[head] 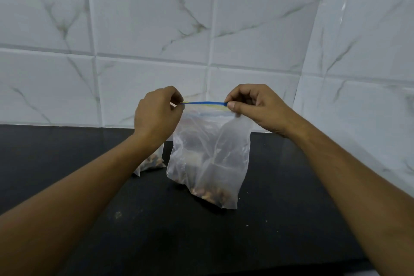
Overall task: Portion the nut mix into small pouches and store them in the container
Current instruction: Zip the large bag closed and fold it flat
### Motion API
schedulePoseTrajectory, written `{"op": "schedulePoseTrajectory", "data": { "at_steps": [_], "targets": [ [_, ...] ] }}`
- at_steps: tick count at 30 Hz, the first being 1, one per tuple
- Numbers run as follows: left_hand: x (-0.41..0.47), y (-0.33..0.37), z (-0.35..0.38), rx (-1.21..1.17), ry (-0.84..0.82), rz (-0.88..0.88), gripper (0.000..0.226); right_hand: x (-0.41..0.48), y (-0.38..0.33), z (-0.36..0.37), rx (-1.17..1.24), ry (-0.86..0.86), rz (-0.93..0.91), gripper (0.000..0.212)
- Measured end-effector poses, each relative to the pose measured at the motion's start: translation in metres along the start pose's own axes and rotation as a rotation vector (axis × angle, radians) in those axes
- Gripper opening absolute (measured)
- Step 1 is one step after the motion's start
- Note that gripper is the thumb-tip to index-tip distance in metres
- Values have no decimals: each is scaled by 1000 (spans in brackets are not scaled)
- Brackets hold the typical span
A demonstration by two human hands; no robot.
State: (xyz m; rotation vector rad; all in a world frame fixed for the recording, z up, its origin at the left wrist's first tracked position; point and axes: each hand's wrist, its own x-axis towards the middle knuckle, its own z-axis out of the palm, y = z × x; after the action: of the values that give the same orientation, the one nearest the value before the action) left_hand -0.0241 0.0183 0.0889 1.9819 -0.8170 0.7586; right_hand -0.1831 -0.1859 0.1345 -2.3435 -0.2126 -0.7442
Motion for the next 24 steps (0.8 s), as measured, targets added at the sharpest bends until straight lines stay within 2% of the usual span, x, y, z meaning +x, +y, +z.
{"op": "schedulePoseTrajectory", "data": {
  "at_steps": [3, 6, 10, 15, 18, 21, 24],
  "targets": [
    [4, -3, 0, -317, -86, -118, 5, -1, 5, -2, -128, 22, 16, 9],
    [8, -3, -7, -559, -256, -125, 4, 0, 8, -6, -274, 87, 22, 11],
    [15, -3, -23, -543, -499, -50, 20, 2, 15, -12, -394, 146, 13, 10],
    [22, 3, -36, -529, -570, -26, 24, 7, 17, -13, -543, 172, 23, 9],
    [23, 9, -39, -533, -540, 10, 22, 8, 6, -10, -406, 155, 39, 3],
    [22, 21, -39, -513, -528, 77, 19, 7, -8, -1, -242, 80, 15, 12],
    [23, 30, -41, -521, -524, 123, 18, 12, -16, 2, -118, 12, -1, 8]
  ]
}}
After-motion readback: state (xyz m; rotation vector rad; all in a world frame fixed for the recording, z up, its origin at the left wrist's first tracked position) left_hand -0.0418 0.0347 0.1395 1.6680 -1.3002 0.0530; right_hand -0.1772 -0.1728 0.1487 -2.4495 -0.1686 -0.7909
